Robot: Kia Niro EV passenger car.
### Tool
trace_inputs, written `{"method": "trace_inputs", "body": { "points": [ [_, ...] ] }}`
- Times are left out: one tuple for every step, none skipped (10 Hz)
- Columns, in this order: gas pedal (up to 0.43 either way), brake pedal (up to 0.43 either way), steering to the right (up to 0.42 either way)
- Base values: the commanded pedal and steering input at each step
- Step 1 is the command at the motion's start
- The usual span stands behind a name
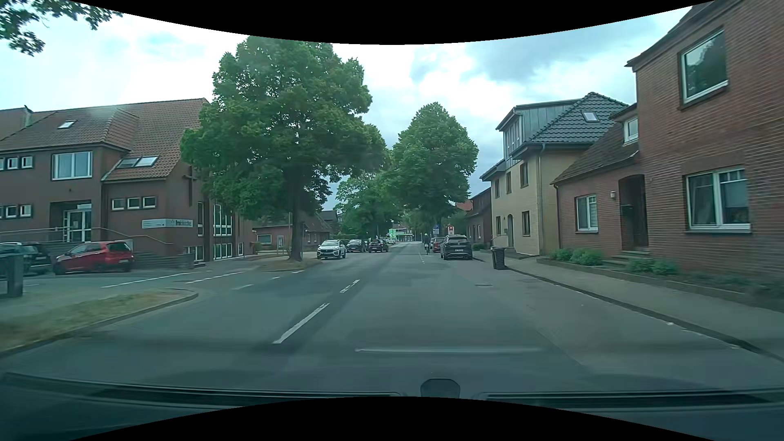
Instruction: Follow the waypoints while adhering to traffic rules and regulations
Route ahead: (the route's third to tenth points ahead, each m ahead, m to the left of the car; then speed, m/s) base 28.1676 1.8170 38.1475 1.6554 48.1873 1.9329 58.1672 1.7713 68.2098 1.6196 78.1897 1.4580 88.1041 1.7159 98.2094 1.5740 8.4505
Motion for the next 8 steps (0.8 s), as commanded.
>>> {"method": "trace_inputs", "body": {
  "points": [
    [0.039, 0.000, 0.000],
    [0.039, 0.000, 0.000],
    [0.118, 0.000, 0.000],
    [0.118, 0.000, 0.000],
    [0.118, 0.000, 0.002],
    [0.118, 0.000, 0.002],
    [0.138, 0.000, 0.000],
    [0.138, 0.000, 0.000]
  ]
}}
